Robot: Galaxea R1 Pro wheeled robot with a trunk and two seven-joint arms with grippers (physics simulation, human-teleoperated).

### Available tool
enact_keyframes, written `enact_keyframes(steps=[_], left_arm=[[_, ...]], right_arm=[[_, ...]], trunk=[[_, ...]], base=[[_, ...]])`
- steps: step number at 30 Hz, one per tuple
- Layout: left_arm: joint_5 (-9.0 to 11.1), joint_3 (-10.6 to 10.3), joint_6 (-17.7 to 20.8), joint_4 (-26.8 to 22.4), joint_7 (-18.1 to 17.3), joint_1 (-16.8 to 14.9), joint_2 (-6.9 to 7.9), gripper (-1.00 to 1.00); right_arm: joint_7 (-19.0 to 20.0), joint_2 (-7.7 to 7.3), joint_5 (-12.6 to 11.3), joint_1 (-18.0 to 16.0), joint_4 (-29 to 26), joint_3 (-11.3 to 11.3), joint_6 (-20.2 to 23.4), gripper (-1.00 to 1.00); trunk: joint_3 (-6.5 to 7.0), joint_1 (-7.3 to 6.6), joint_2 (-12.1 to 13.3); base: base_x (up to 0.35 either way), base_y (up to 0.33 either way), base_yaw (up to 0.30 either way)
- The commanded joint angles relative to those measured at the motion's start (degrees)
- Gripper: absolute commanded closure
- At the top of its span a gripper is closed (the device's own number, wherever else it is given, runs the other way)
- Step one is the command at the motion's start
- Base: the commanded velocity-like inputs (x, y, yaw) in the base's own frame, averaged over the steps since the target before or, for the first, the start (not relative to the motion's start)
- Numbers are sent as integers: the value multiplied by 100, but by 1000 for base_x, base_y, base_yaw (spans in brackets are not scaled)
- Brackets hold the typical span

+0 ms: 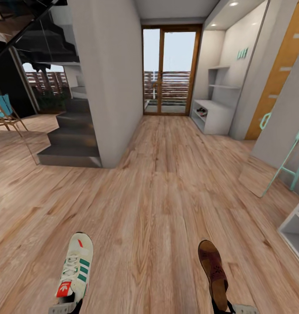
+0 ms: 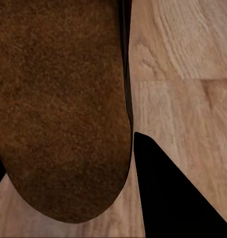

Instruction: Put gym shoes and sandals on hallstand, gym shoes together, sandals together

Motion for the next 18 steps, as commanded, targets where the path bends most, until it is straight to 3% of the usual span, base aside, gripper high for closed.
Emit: enact_keyframes(steps=[1, 18], left_arm=[[-50, 49, -26, 3, -32, -5, -4, 100], [-50, 49, -26, 3, -31, -4, -4, 100]], right_arm=[[32, 3, 35, -5, 5, -49, -15, 100], [32, 3, 35, -5, 7, -49, -15, 100]], trunk=[[-5, 2, -2], [-5, 2, -2]], base=[[340, 0, 0], [340, 0, 0]])
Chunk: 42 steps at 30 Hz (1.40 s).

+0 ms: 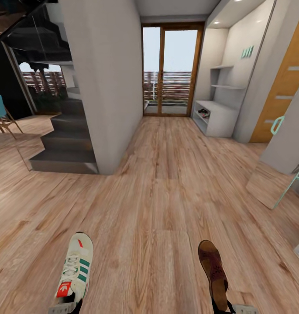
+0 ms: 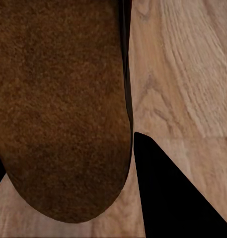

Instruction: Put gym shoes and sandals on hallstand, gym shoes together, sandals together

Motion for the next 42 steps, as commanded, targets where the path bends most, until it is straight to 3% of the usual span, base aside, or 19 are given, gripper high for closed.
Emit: enact_keyframes(steps=[1, 42], left_arm=[[-50, 49, -26, 3, -32, -7, -4, 100], [-50, 49, -26, 3, -33, -8, -4, 100]], right_arm=[[32, 3, 35, -5, 3, -49, -14, 100], [32, 3, 35, -5, 4, -49, -14, 100]], trunk=[[-5, 2, -2], [-5, 2, -2]], base=[[340, 0, 0], [340, 0, 0]])
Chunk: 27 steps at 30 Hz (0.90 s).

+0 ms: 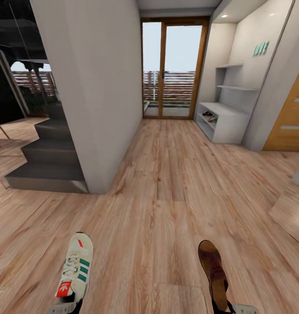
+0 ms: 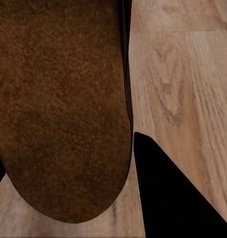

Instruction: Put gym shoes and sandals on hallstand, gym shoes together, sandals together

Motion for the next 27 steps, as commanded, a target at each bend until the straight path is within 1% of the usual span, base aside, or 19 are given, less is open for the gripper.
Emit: enact_keyframes(steps=[1, 27], left_arm=[[-50, 49, -26, 3, -32, -5, -4, 100], [-50, 49, -26, 3, -32, -7, -4, 100]], right_arm=[[32, 1, 35, -5, 3, -49, -14, 100], [32, 3, 35, -5, 1, -49, -14, 100]], trunk=[[-5, 2, -2], [-5, 2, -2]], base=[[340, 0, 0], [340, 0, 0]])
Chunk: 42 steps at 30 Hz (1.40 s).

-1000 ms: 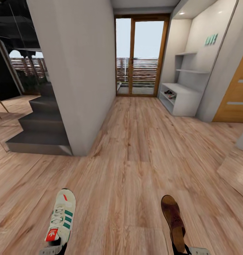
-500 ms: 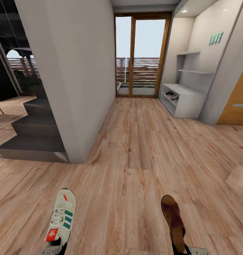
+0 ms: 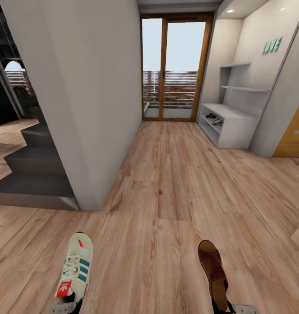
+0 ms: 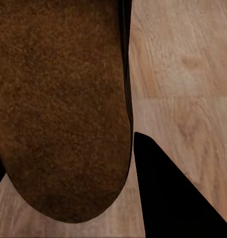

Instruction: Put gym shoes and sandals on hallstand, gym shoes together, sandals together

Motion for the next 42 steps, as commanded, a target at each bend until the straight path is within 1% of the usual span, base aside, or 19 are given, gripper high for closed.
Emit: enact_keyframes(steps=[1, 42], left_arm=[[-50, 49, -26, 3, -32, -8, -4, 100], [-59, 49, -26, 12, -32, -4, -4, 100]], right_arm=[[32, 3, 35, -5, 3, -49, -14, 100], [32, 0, 33, -5, -3, -49, -14, 100]], trunk=[[-5, 2, -2], [-5, 2, -2]], base=[[340, 0, 0], [340, 0, 0]])
